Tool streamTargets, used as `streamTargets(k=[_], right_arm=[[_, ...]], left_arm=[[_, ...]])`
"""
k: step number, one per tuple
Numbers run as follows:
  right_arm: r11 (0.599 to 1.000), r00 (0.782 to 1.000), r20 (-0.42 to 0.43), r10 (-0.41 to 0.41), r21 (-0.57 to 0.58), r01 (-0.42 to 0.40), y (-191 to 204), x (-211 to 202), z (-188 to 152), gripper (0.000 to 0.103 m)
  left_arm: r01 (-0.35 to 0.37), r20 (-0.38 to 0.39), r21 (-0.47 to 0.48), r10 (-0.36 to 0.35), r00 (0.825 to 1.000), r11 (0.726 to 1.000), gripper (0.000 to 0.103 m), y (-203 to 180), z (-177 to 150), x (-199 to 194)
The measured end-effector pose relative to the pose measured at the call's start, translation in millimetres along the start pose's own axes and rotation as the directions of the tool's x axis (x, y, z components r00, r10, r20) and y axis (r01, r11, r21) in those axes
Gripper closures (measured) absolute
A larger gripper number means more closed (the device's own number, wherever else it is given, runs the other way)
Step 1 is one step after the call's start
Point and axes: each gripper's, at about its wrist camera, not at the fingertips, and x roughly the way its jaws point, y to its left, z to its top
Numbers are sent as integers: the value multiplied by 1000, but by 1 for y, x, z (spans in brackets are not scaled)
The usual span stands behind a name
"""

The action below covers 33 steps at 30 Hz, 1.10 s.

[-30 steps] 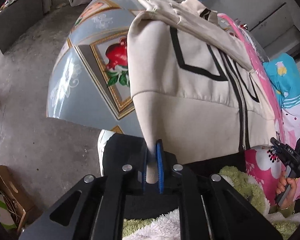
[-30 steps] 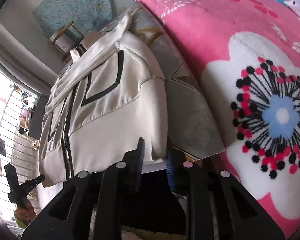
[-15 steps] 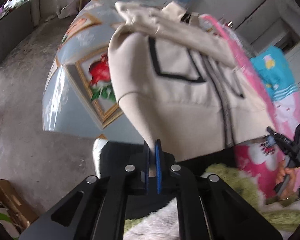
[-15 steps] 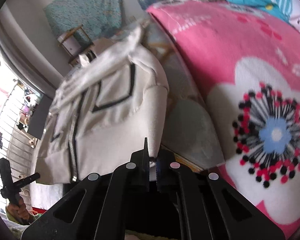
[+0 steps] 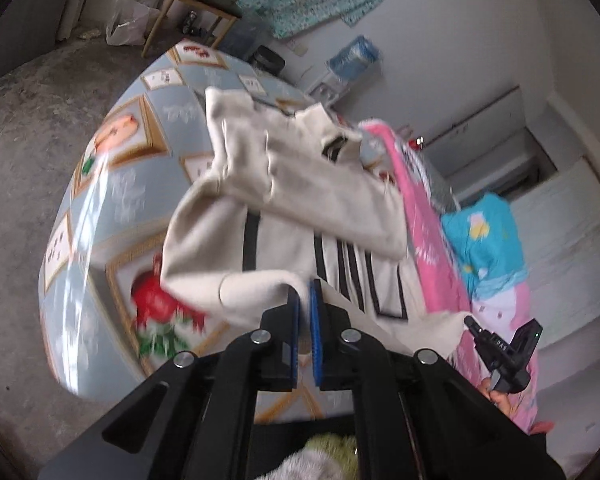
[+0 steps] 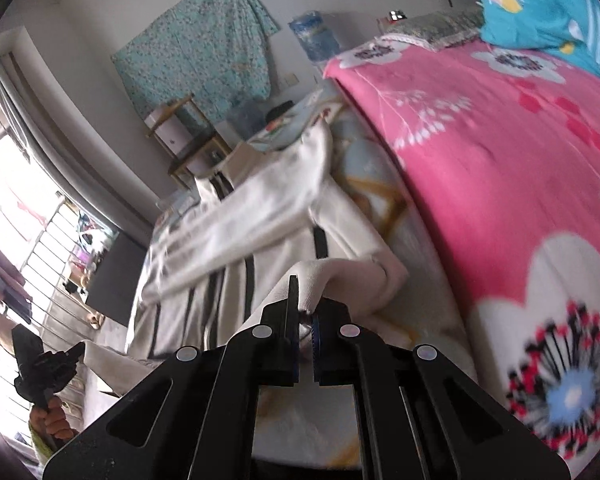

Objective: Fold large clothes

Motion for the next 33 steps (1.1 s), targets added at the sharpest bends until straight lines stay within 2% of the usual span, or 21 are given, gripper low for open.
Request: streamTargets(k=[5, 10, 12, 13, 14, 15, 17, 20, 24, 28, 31, 33], right_arm=[[1000, 1000, -12, 13, -3, -14, 3, 45, 39, 98], [998, 999, -49, 23, 59, -20, -13, 97, 61, 94], [998, 998, -63, -24, 54, 28, -19, 116, 64, 79], [997, 997, -62, -46, 56, 50, -22, 120, 65, 62], [996, 997, -56, -58, 69, 61, -27, 121, 65, 48], [995, 997, -49, -54, 81, 58, -31, 118, 65, 45], [994, 999, -28, -33, 100, 36, -39, 104, 63, 43], [995, 999, -19, -31, 91, 33, -42, 84, 56, 38], [994, 998, -65, 19, 106, -12, -46, 56, 29, 29], [987, 991, -127, 51, 161, -30, -52, 42, 1, 26], [969, 981, -168, 98, 239, -56, -60, 38, -21, 26], [958, 978, -170, 122, 277, -71, -63, 41, -28, 26]], left_arm=[[2, 7, -45, -2, 1000, 999, 98, 14, 32, 19], [-13, -1, -153, 13, 1000, 988, 97, 48, 58, 56], [-35, -17, -186, 32, 999, 982, 94, 61, 63, 70], [-59, -27, -194, 55, 998, 979, 94, 65, 63, 76], [-77, -35, -209, 71, 997, 975, 92, 69, 61, 80], [-89, -27, -217, 85, 996, 972, 91, 70, 60, 80], [-120, 10, -214, 125, 992, 969, 85, 71, 58, 70], [-140, 76, -214, 160, 984, 967, 81, 75, 53, 43], [-170, 62, -214, 187, 980, 962, 80, 75, 36, 25], [-132, 6, -246, 138, 990, 960, 60, 72, 5, 26], [-74, -25, -321, 70, 997, 944, 53, 77, -19, 35], [-33, -33, -373, 22, 999, 927, 52, 82, -28, 44]])
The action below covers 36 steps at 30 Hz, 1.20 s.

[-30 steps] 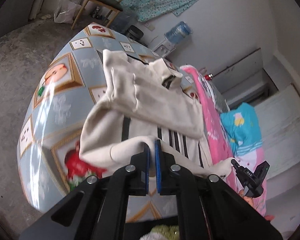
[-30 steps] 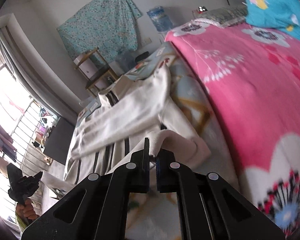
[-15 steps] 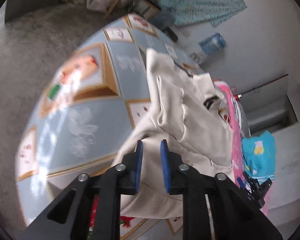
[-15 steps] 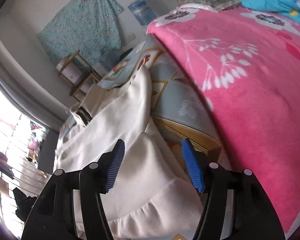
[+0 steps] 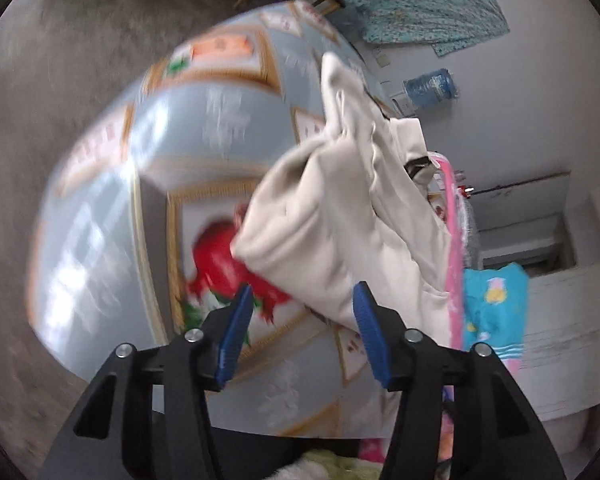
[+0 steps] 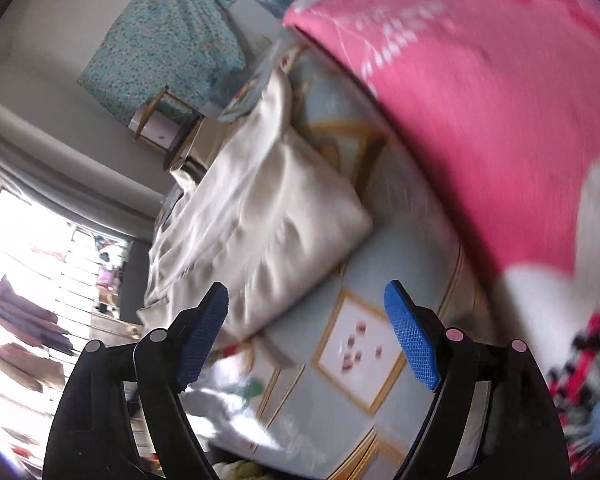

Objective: Fold large clothes

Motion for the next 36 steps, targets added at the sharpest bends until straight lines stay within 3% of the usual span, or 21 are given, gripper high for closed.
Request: streamTargets(k=[4, 6, 11, 18, 19, 22, 24, 26, 29, 31, 33, 36], right_arm=[[999, 1000, 22, 21, 45, -22, -5, 8, 0, 26], [996, 998, 59, 20, 82, -25, -11, 11, 4, 26], [991, 991, 130, 20, 128, -37, -15, 15, 14, 36], [996, 986, 162, -29, 91, 14, -6, 37, 24, 51], [997, 984, 169, -50, 72, 39, -3, 38, 24, 55], [989, 970, 199, -137, -30, 146, 11, 37, 25, 84], [979, 960, 239, -147, -105, 176, 26, 25, 24, 88], [966, 952, 270, -148, -167, 197, 40, 13, 20, 90], [958, 948, 299, -106, -224, 178, 59, -10, 17, 91], [957, 950, 303, -77, -245, 155, 67, -25, 13, 91], [951, 948, 310, -73, -264, 159, 72, -38, 8, 91], [960, 955, 286, -75, -238, 147, 61, -54, -3, 91]], left_arm=[[61, -8, -96, -62, 998, 993, 52, 10, -2, 18], [91, 32, -137, -88, 996, 986, 52, 12, -1, 23], [95, 111, -163, -78, 991, 982, 52, 7, 5, 26], [20, 199, -116, 3, 980, 993, 54, -9, 6, 35], [-3, 211, -108, 26, 977, 994, 60, -12, 7, 37], [-130, 239, -44, 137, 961, 991, 83, -24, 7, 45], [-224, 280, 68, 197, 940, 972, 91, -40, 2, 45], [-319, 367, 209, 228, 902, 924, 97, -67, -10, 36], [-392, 468, 330, 212, 858, 858, 98, -99, -28, 16], [-416, 507, 362, 199, 839, 834, 98, -110, -34, 3], [-426, 522, 388, 186, 832, 818, 98, -116, -39, -13], [-399, 480, 407, 179, 859, 822, 98, -111, -46, -38]])
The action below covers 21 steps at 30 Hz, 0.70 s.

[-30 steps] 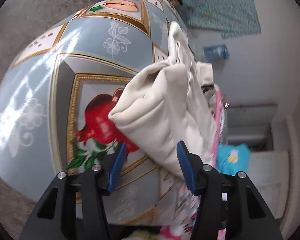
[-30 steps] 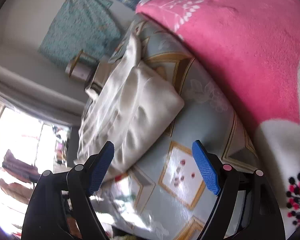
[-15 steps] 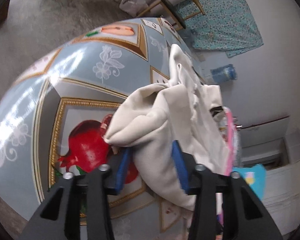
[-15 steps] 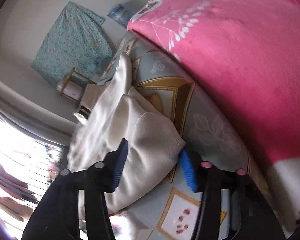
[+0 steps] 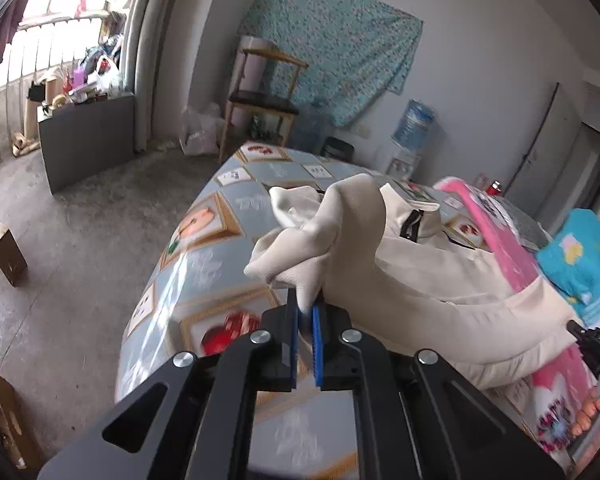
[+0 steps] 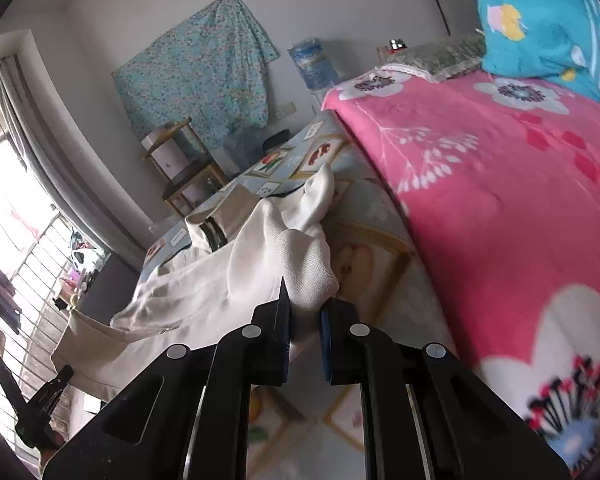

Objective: Fold large clothes

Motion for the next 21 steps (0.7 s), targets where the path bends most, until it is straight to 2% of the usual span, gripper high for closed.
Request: streamTargets(k=[2, 3, 5, 6, 8, 9, 11, 14, 17, 19, 21], right_arm=[[999, 998, -66, -3, 39, 6, -15, 4, -13, 91], [999, 994, -109, -14, 46, 19, -22, 13, -20, 90], [997, 979, -195, -55, 51, 66, -31, 30, -32, 84], [991, 966, -237, -104, 56, 120, -40, 38, -40, 80], [986, 962, -233, -141, 51, 157, -46, 34, -41, 69], [983, 966, -200, -165, 42, 177, -45, 24, -37, 65], [976, 967, -133, -217, -6, 219, -38, 7, -27, 53], [970, 968, -83, -235, -75, 229, -20, -3, -16, 52], [979, 982, -128, -139, -168, 117, 16, 13, -17, 52], [960, 979, -183, -87, -279, 34, 51, 34, -31, 52], [930, 970, -225, -90, -368, 1, 74, 53, -50, 52]], left_arm=[[8, -60, -20, -9, 998, 1000, 97, 12, -10, -5], [7, -116, -38, -11, 993, 999, 96, 21, -18, 1], [8, -226, -84, -27, 974, 996, 87, 41, -37, 20], [3, -261, -110, -32, 965, 994, 87, 50, -43, 27], [-10, -316, -169, -45, 948, 986, 83, 71, -53, 37], [-22, -309, -197, -41, 950, 980, 83, 82, -54, 32], [-30, -257, -197, -22, 966, 980, 76, 88, -51, 17], [-35, -166, -147, 11, 986, 988, 73, 91, -35, 3], [11, -162, -100, -28, 986, 995, 73, 73, -26, 10], [48, -197, -30, -53, 979, 998, 73, 52, -23, 25], [20, -225, 60, -6, 974, 998, 73, 34, -26, 41]])
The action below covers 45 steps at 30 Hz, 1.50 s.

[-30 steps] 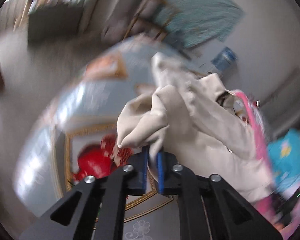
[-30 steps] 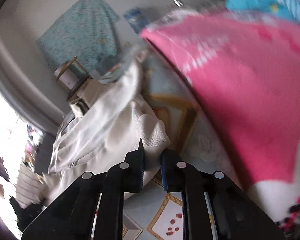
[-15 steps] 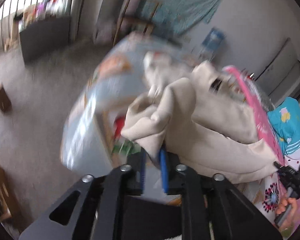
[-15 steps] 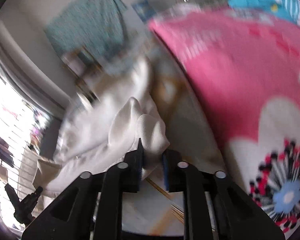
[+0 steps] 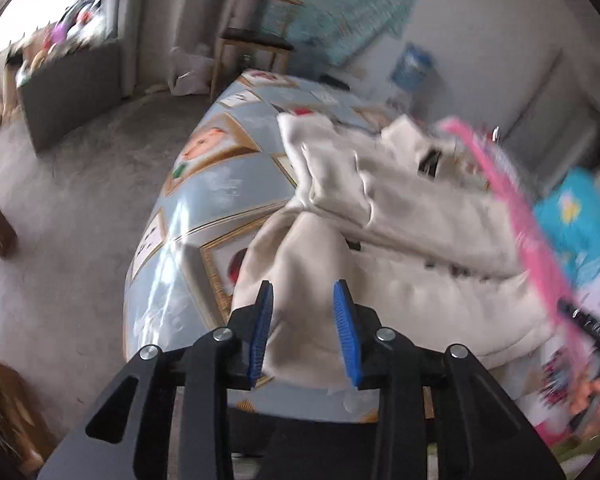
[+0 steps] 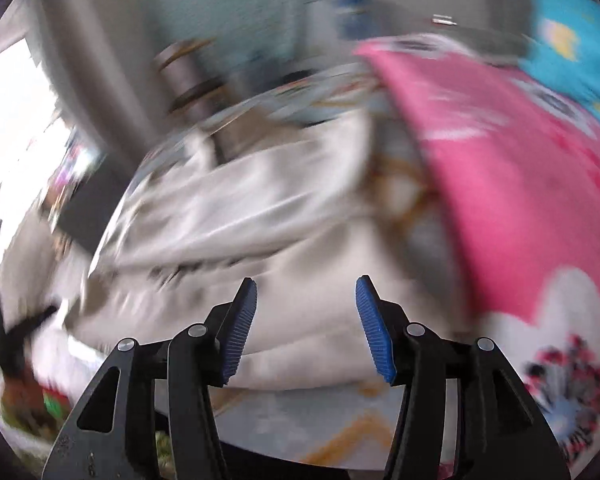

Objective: Fold large clothes

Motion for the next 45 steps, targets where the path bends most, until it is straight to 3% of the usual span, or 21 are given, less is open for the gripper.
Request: streamTargets(k=[3, 6, 8, 11, 15, 18, 20, 22, 24, 26, 27, 29, 30, 31, 35, 39, 42, 45], right_arm=[[998, 997, -79, 23, -53, -28, 16, 32, -12, 52], [1000, 986, -166, 17, 11, -15, 5, 58, -18, 54], [997, 985, -164, 46, 64, -36, -1, 54, -16, 55], [997, 987, -148, 56, 60, -48, 6, 47, -6, 54], [980, 969, -149, 198, 31, -196, 40, 51, 10, 49], [961, 943, -190, 272, -3, -277, 71, 67, 17, 43], [961, 940, -224, 256, -51, -273, 88, 77, 19, 43], [967, 950, -245, 195, -116, -228, 103, 87, 15, 43], [968, 952, -263, 153, -157, -199, 111, 93, 10, 44], [969, 951, -282, 124, -173, -178, 113, 98, 3, 68], [971, 955, -279, 102, -181, -157, 114, 100, 0, 72], [969, 957, -274, 97, -192, -153, 112, 97, -2, 90], [970, 955, -278, 100, -186, -155, 111, 96, -2, 97], [971, 955, -278, 100, -182, -154, 110, 95, -2, 98], [975, 966, -230, 122, -155, -160, 109, 79, 6, 100], [974, 983, -121, 141, -160, -159, 113, 54, 29, 100], [975, 987, -108, 118, -176, -136, 114, 69, 31, 100], [977, 989, -131, 72, -191, -97, 112, 102, 19, 100]], left_arm=[[-16, -37, 39, 18, 999, 999, 73, -8, 1, 26], [-52, -83, 3, 52, 995, 999, 76, 7, 1, 43], [-42, -83, -11, 41, 996, 999, 78, 13, 3, 42], [-81, -24, 52, 82, 996, 995, 77, 6, 7, 28], [81, -67, 73, -76, 995, 994, 70, -12, 15, 26], [212, -179, 116, -190, 965, 970, 65, -42, 11, 40], [242, -232, 160, -202, 952, 957, 65, -62, 3, 49], [229, -258, 220, -169, 951, 948, 65, -77, -6, 57], [185, -247, 285, -115, 962, 941, 65, -86, -14, 62], [148, -212, 356, -75, 974, 923, 66, -95, -21, 60], [132, -199, 377, -59, 978, 917, 70, -97, -23, 60], [75, -161, 436, -4, 987, 897, 88, -100, -28, 60], [51, -143, 469, 19, 990, 882, 92, -101, -30, 59], [56, -143, 477, 15, 990, 877, 99, -101, -28, 60], [68, -118, 480, -12, 993, 875, 101, -100, -21, 51], [44, 17, 480, -60, 998, 876, 101, -105, 5, 17], [23, 25, 474, -39, 999, 880, 101, -105, 14, 32], [7, -16, 486, 1, 1000, 874, 101, -104, 7, 62]])
